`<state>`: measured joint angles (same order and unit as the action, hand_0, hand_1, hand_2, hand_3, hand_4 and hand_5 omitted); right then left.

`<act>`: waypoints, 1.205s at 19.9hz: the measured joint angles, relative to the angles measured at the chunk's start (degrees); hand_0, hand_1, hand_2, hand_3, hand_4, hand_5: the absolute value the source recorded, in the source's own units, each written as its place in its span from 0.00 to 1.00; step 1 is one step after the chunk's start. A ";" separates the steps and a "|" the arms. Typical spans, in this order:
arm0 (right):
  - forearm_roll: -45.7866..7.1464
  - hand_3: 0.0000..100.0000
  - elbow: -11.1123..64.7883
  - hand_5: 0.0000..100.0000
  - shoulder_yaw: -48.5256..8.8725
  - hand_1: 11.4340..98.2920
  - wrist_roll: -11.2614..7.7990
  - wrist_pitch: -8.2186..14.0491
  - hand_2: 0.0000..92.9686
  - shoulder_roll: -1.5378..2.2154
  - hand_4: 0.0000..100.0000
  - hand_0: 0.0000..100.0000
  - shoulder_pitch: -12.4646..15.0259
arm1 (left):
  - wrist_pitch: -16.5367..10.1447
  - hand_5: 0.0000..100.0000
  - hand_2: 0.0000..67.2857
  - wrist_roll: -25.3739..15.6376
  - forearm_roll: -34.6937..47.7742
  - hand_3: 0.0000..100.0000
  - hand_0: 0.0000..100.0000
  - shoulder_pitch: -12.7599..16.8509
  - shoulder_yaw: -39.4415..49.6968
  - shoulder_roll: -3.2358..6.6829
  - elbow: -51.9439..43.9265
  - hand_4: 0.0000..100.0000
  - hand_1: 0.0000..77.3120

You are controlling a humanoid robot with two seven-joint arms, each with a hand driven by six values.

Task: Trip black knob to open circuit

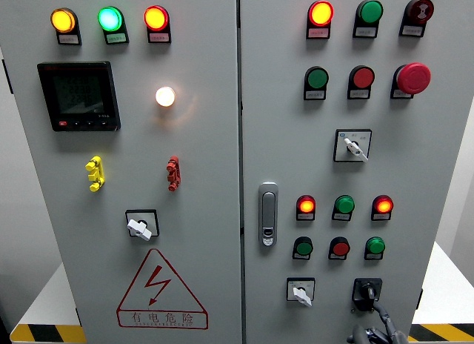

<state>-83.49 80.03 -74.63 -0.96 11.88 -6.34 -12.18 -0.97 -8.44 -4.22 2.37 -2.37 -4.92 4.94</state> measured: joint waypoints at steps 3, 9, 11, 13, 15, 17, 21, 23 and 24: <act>-0.09 0.67 0.19 0.82 0.24 0.44 0.00 0.07 0.06 -0.13 0.70 0.74 0.32 | 0.00 0.02 0.19 0.00 0.00 0.21 0.00 0.00 0.00 0.00 -0.01 0.07 0.05; -0.10 0.68 0.34 0.82 0.50 0.43 0.00 0.07 0.06 -0.85 0.70 0.74 0.66 | 0.00 0.02 0.19 0.00 0.00 0.21 0.00 0.00 0.00 0.00 0.05 0.07 0.05; -0.09 0.68 0.52 0.82 0.75 0.43 0.00 0.07 0.06 -1.09 0.70 0.74 0.65 | 0.00 0.02 0.19 0.00 0.00 0.21 0.00 0.00 0.00 0.00 0.05 0.07 0.05; -0.09 0.68 0.64 0.82 0.91 0.43 0.00 0.07 0.06 -1.34 0.70 0.74 0.65 | 0.00 0.02 0.19 0.00 0.00 0.21 0.00 0.00 0.01 0.00 0.01 0.07 0.05; -0.15 0.68 0.77 0.82 1.13 0.43 0.00 0.07 0.06 -1.46 0.70 0.74 0.65 | 0.00 0.02 0.19 0.00 0.00 0.21 0.00 0.00 0.01 0.00 0.00 0.07 0.05; -0.16 0.68 0.89 0.82 1.32 0.43 0.01 0.08 0.06 -1.72 0.70 0.74 0.64 | 0.00 0.02 0.19 0.00 0.00 0.21 0.00 0.00 0.01 0.00 0.04 0.07 0.05; -0.22 0.68 1.06 0.82 1.55 0.43 0.08 0.08 0.06 -1.99 0.70 0.74 0.66 | 0.00 0.02 0.19 0.00 0.00 0.21 0.00 0.00 0.01 0.00 0.04 0.07 0.05; -0.26 0.68 1.08 0.83 1.69 0.42 0.08 0.08 0.06 -2.00 0.70 0.75 0.74 | 0.00 0.02 0.19 0.00 0.00 0.21 0.00 0.00 0.02 0.00 0.01 0.07 0.05; -0.26 0.68 1.08 0.83 1.74 0.42 0.08 0.08 0.06 -2.00 0.70 0.75 0.75 | 0.00 0.02 0.19 0.00 0.00 0.21 0.00 0.00 0.02 0.00 0.00 0.07 0.05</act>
<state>-83.75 81.12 -72.89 -0.88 11.96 -8.34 -11.43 -0.97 -8.44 -4.22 2.37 -2.35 -4.92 4.94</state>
